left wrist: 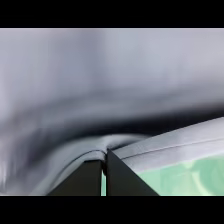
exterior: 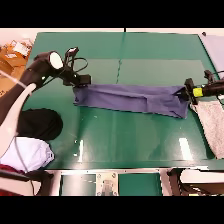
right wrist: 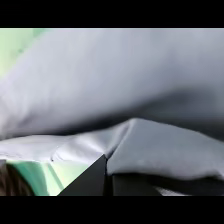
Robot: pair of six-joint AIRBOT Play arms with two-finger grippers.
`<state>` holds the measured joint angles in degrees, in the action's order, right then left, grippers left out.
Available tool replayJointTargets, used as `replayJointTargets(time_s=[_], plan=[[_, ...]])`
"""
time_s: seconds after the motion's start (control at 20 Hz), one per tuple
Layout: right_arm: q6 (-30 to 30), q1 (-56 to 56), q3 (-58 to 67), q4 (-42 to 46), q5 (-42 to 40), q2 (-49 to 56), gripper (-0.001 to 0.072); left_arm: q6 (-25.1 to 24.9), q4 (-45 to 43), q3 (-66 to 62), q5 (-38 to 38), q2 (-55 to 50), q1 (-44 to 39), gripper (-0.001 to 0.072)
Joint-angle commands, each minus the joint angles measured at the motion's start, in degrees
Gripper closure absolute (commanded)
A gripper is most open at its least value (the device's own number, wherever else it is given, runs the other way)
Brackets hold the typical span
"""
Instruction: Fold the shirts.
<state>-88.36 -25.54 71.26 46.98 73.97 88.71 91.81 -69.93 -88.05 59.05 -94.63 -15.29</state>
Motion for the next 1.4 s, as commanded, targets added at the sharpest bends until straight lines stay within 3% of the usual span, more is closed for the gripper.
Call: replayJointTargets(time_s=[0.0,0.05,0.1,0.2,0.4,0.45,0.5,0.55,0.6,0.85,1.1,1.25,1.3,1.35], plan=[[0.37,3.39,8.02,-3.45,-7.72,11.58,0.0589,-3.85,6.54,-8.31,-10.8,-11.19,1.57,0.031],[0.39,3.45,10.14,-3.54,-8.83,13.57,0.0399,-3.74,6.01,-9.66,-14.1,-12.68,1.92,-0.0013],[1.27,3.19,12.5,-3.5,-8.52,14.86,0.0277,-3.65,5.57,-10.69,-15.76,-13.11,3.04,0.0021],[6.86,0.74,17.22,-3.45,-3.74,15.08,0.0281,-2.78,5.2,-14.21,-10.4,-12.81,6.6,0.0021],[16.85,-8.66,23.91,-1.55,10.69,14.91,0.0277,-2.78,5.22,-22.86,15.43,-12.81,13.31,0.0023],[17.55,-10.69,23.3,-0.55,11.72,15.02,0.0192,-2.75,5.22,-23.56,19.54,-12.81,14.16,0.0042],[19.12,-12.66,21.66,0.92,11.87,15.02,0.0113,-2.78,5.29,-23.61,22.62,-12.81,14.62,0.0269],[20.72,-14.23,19.47,2.25,11.65,15.08,0.0113,-3.13,5.14,-23.58,24.44,-12.83,14.64,0.0601],[22.12,-15.26,17.31,3.06,10.99,15.23,0.0103,-4.0,5.31,-23.54,25.14,-12.83,14.58,0.0688],[27.63,-15.91,10.29,1.42,6.56,19.45,0.0103,-3.8,7.41,-23.54,22.53,-12.83,12.7,0.0687],[34.34,-10.84,10.47,-7.98,8.68,23.63,0.0103,-3.91,7.65,-23.54,21.03,-12.83,9.66,0.0687],[35.28,-7.89,13.4,-8.66,13.57,23.5,0.0108,-4.46,7.96,-23.54,21.0,-12.83,7.89,0.0688],[34.86,-7.17,14.56,-8.68,14.88,23.47,0.0239,-4.46,8.5,-23.54,20.87,-12.85,7.3,0.0688],[34.84,-6.34,15.52,-8.72,16.02,23.45,0.0483,-4.46,9.03,-23.52,20.52,-12.9,6.78,0.0687]])
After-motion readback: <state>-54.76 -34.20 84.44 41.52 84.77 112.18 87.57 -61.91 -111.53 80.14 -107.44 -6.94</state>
